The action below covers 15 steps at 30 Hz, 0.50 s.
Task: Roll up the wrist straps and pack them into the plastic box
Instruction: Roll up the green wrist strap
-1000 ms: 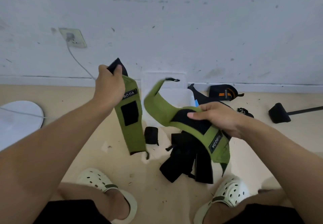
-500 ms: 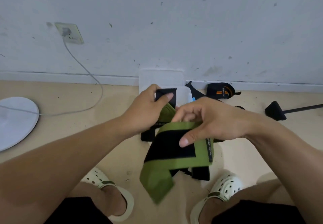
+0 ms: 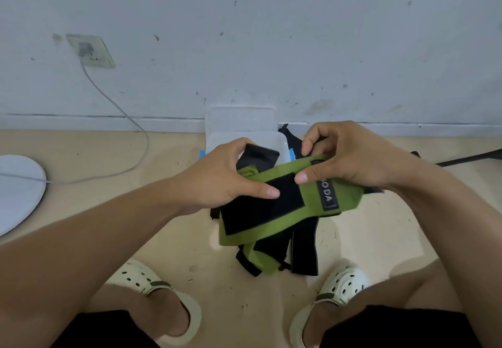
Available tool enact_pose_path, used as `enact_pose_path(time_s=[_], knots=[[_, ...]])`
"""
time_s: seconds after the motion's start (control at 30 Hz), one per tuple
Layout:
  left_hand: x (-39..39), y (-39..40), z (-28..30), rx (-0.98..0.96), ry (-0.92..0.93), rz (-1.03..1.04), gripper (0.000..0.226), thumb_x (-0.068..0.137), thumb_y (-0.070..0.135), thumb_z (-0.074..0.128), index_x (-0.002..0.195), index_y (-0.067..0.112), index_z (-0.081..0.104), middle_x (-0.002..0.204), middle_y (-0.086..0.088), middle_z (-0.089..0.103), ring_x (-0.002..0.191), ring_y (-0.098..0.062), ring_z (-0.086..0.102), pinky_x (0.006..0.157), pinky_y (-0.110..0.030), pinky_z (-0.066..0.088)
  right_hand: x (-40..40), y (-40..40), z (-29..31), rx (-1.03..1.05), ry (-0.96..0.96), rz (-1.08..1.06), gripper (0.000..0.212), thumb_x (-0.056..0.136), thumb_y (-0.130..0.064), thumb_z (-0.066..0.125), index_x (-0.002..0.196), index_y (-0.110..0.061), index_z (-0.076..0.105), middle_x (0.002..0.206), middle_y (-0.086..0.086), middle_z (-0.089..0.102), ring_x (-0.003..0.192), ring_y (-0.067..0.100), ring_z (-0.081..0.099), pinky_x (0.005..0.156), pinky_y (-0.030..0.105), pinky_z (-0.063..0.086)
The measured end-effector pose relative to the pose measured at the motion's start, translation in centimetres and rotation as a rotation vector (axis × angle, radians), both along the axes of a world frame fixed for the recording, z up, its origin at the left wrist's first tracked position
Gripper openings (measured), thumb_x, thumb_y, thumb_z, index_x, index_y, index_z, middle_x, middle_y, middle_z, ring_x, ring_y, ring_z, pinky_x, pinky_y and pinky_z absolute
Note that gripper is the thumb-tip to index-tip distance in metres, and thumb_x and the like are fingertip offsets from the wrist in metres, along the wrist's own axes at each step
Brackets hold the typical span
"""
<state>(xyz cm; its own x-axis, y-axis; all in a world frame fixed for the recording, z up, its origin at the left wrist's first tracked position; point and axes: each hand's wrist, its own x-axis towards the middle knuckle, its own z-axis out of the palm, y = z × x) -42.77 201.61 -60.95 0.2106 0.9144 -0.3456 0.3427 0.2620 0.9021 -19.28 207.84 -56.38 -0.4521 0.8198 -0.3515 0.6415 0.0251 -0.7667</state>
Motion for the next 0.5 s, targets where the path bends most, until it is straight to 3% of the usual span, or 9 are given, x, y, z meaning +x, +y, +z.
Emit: enact_pose_path(time_s=[0.1, 0.2, 0.33, 0.4, 0.5], knots=[[-0.6, 0.2, -0.4, -0.005, 0.048, 0.085, 0.053, 0.072, 0.027, 0.093, 0.118, 0.034, 0.066, 0.11, 0.025, 0.074, 0.105, 0.005, 0.069, 0.09, -0.021, 0.051, 1.8, 0.7, 0.6, -0.159, -0.074, -0.021, 0.029, 0.071, -0.017, 0.093, 0.085, -0.011, 0.068, 0.071, 0.003, 0.072, 0.05, 0.009, 0.062, 0.046, 0.014, 0.044], [-1.3, 0.5, -0.8, -0.037, 0.05, 0.168, 0.053, 0.073, 0.029, 0.093, 0.119, 0.033, 0.067, 0.11, 0.022, 0.075, 0.103, 0.001, 0.071, 0.09, -0.025, 0.053, 2.6, 1.1, 0.3, -0.217, -0.091, -0.073, 0.025, 0.071, -0.014, 0.092, 0.079, -0.009, 0.069, 0.064, 0.001, 0.069, 0.048, 0.011, 0.06, 0.044, 0.017, 0.045], [-1.1, 0.6, -0.9, 0.013, 0.115, 0.303, 0.023, 0.094, 0.049, 0.07, 0.113, 0.036, 0.071, 0.108, 0.017, 0.076, 0.104, -0.007, 0.07, 0.088, -0.028, 0.053, 2.1, 1.5, -0.2, -0.141, 0.206, -0.357, 0.036, 0.062, -0.019, 0.09, 0.093, -0.012, 0.074, 0.085, 0.006, 0.079, 0.078, 0.019, 0.075, 0.072, 0.026, 0.064], [-0.9, 0.8, -1.0, 0.066, 0.114, 0.373, 0.032, 0.104, 0.053, 0.051, 0.105, 0.033, 0.076, 0.101, 0.009, 0.079, 0.102, -0.016, 0.072, 0.096, -0.036, 0.053, 1.7, 1.4, -0.2, -0.132, 0.386, -0.428, 0.045, 0.059, -0.018, 0.088, 0.1, -0.007, 0.074, 0.093, 0.007, 0.079, 0.085, 0.019, 0.077, 0.074, 0.025, 0.064], [-1.0, 1.1, -1.2, 0.025, -0.012, 0.461, 0.037, 0.106, 0.05, 0.05, 0.101, 0.03, 0.081, 0.097, 0.008, 0.081, 0.101, -0.019, 0.074, 0.097, -0.039, 0.054, 1.2, 0.8, -0.1, -0.142, 0.562, -0.414, 0.044, 0.063, -0.013, 0.085, 0.105, -0.004, 0.073, 0.099, 0.011, 0.079, 0.092, 0.023, 0.078, 0.079, 0.024, 0.061]])
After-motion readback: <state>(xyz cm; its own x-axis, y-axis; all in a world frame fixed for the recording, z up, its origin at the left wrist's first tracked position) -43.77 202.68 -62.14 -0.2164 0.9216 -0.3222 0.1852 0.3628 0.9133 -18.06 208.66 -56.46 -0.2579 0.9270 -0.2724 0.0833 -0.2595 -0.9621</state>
